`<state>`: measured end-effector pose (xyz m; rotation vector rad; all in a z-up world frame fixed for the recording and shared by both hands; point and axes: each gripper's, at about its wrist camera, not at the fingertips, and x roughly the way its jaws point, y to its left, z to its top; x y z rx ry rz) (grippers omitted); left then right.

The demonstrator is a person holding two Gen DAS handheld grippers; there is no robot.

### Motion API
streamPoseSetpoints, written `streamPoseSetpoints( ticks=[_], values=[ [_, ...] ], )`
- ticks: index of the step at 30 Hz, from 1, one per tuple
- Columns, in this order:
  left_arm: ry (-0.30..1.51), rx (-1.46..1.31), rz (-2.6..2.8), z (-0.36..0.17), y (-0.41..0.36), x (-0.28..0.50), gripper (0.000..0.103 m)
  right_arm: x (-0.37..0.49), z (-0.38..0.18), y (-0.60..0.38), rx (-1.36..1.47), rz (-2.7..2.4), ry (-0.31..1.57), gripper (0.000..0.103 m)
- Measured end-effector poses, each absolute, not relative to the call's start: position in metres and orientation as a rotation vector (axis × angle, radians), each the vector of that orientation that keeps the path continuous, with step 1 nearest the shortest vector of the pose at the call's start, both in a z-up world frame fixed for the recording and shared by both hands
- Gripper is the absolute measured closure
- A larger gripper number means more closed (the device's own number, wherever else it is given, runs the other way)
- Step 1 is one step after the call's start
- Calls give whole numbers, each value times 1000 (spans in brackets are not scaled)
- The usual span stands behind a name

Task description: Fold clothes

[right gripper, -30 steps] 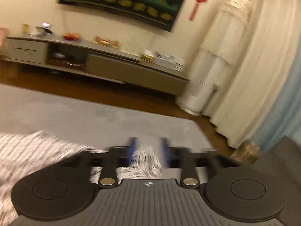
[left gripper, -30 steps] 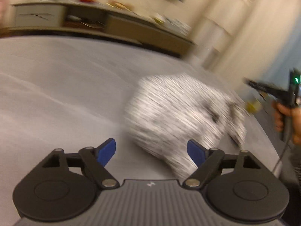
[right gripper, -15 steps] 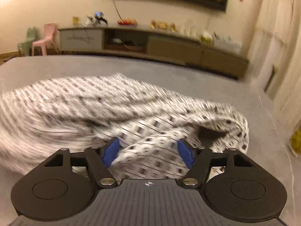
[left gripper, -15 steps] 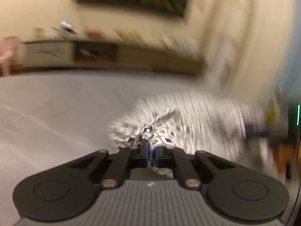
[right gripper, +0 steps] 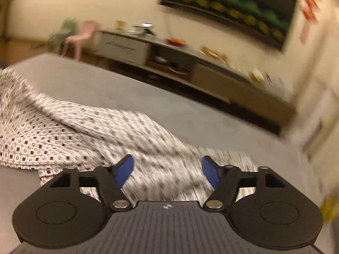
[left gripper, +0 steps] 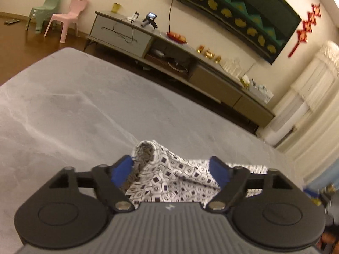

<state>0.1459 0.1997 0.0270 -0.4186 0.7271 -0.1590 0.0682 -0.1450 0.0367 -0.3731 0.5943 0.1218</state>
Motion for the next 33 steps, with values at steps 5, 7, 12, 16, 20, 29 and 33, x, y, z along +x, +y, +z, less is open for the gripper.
streamPoseSetpoints(
  ticks=[5,7,12,16,20,29,33],
  values=[
    [778,-362,-78,9,188,155,23,116,26,-128,-523,173,626,39],
    [792,-343,-64,3,188,160,38,130,27,-130,-530,174,634,97],
    [725,-391,-93,12,191,173,99,153,58,-149,-467,158,598,101],
    [545,-418,-226,76,195,185,99,150,130,-187,-303,104,481,102],
    [348,-438,-329,166,206,166,99,127,206,-227,-137,91,348,102],
    [544,-274,-152,141,236,56,88,-5,195,-232,-88,381,403,100],
    [676,-264,77,88,256,32,76,-25,88,-202,-128,520,692,97]
  ],
)
